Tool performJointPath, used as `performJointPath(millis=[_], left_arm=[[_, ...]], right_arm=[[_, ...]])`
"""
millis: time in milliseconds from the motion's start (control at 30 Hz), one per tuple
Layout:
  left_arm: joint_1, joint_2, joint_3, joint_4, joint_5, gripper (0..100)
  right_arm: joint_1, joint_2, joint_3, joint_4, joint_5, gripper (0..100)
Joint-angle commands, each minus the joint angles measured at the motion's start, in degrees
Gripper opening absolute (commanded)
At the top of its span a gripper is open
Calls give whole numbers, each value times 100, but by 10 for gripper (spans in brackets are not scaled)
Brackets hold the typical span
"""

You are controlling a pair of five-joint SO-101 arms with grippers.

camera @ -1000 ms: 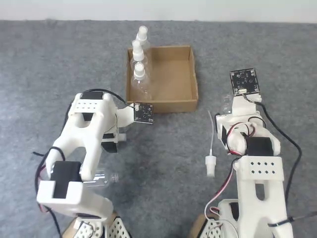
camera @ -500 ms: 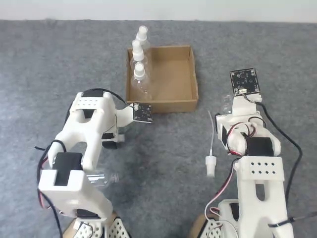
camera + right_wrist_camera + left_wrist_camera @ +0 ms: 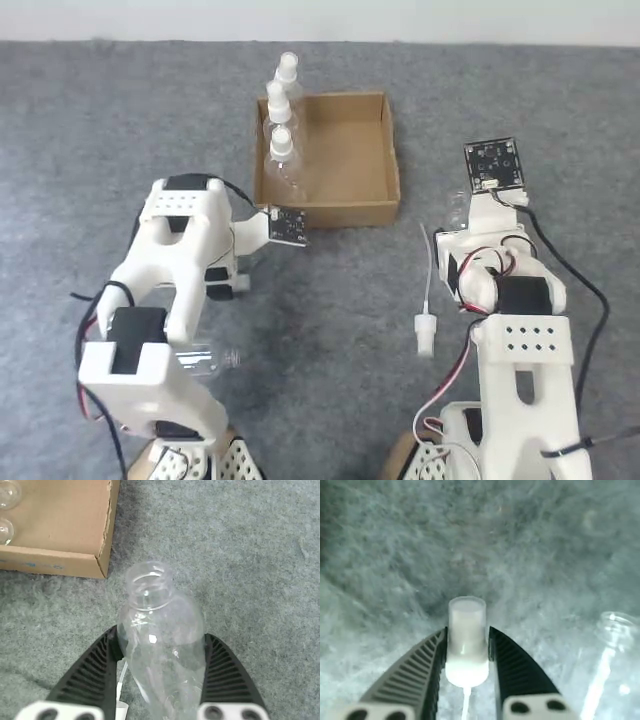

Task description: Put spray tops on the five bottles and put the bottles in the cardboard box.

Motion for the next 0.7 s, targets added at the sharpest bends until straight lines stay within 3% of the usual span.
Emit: performJointPath(millis=[0, 300, 667], left_arm=[[18, -79, -611, 721, 62, 14], [-18, -167, -1042, 1380, 360, 14], [35, -2154, -769, 1714, 642, 14]], right_arm=[[31, -145, -70, -145, -9, 72], [-48, -207, -62, -215, -35, 70], [-330, -215, -53, -163, -44, 69]])
